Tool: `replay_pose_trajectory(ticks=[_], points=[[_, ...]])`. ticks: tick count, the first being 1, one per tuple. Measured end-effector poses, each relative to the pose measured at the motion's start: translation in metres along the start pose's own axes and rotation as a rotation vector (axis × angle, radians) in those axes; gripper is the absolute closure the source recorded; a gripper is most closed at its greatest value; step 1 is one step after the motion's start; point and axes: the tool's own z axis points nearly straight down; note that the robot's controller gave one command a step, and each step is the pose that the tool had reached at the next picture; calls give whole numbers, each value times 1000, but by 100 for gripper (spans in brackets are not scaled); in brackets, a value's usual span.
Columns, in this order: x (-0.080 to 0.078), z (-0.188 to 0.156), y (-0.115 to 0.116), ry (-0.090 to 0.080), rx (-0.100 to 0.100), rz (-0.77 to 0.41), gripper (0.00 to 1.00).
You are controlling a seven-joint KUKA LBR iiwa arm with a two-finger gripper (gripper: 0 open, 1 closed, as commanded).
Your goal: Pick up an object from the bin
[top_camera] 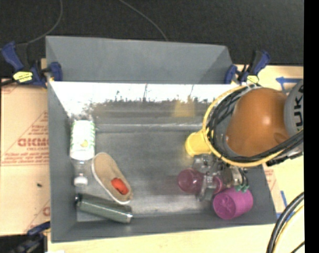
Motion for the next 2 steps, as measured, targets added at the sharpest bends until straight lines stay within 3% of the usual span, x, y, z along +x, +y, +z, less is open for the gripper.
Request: replay_pose_trajectory(ticks=[1,2], points=[[-8,8,6,-9,-1,15,100],[-8,-72,-1,1,-1,59,100]])
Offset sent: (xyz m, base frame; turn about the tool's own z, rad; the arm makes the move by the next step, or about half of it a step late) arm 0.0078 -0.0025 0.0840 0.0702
